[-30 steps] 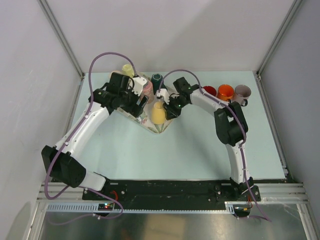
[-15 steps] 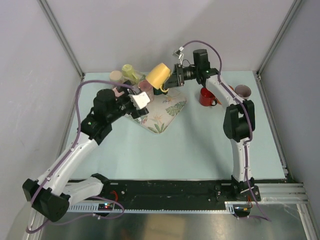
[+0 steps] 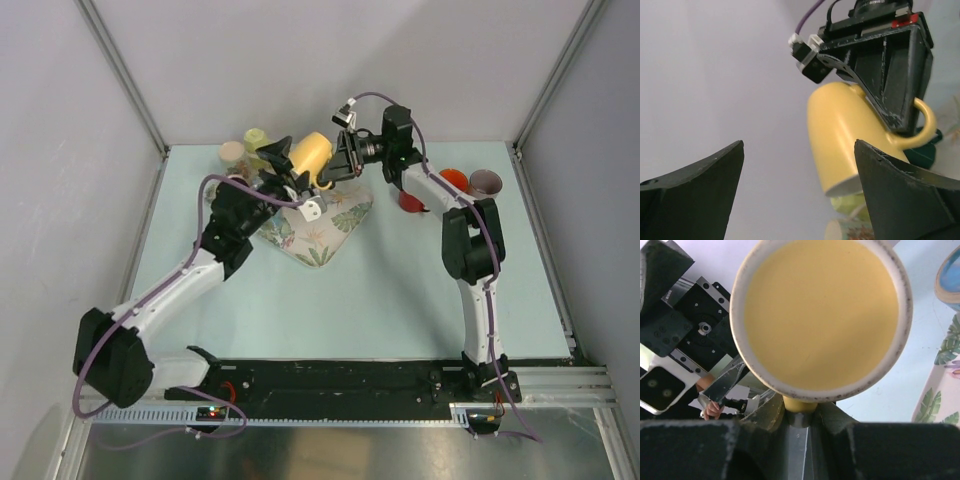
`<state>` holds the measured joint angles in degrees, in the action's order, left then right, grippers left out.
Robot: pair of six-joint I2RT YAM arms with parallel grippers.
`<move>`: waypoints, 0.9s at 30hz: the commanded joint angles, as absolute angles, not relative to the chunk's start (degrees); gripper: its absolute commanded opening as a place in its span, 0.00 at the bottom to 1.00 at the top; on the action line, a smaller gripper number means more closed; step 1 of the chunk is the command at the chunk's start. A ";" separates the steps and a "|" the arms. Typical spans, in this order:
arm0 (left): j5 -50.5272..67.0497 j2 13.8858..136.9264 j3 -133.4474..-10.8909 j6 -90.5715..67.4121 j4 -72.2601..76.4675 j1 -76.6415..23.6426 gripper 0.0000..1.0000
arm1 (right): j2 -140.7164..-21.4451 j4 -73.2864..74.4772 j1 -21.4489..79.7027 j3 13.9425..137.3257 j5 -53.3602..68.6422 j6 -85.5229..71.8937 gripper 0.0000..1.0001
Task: Turn the mug right side up
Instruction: Turn over the cup on the tray.
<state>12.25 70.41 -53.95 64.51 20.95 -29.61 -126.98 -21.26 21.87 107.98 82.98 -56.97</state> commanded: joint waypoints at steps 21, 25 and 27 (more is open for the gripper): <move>18.15 68.33 -51.23 58.74 33.85 -25.31 0.82 | -123.20 -25.50 20.30 106.57 97.53 -61.47 0.00; 20.99 63.59 -48.14 59.54 27.35 -22.36 0.94 | -122.36 -25.65 20.25 106.12 97.93 -61.82 0.00; 21.73 63.01 -47.28 60.76 26.37 -21.83 0.95 | -122.11 -25.77 20.40 106.16 97.98 -62.02 0.00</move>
<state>18.46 65.19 -49.08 61.34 30.06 -23.07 -126.96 -21.69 20.49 105.23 84.97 -61.49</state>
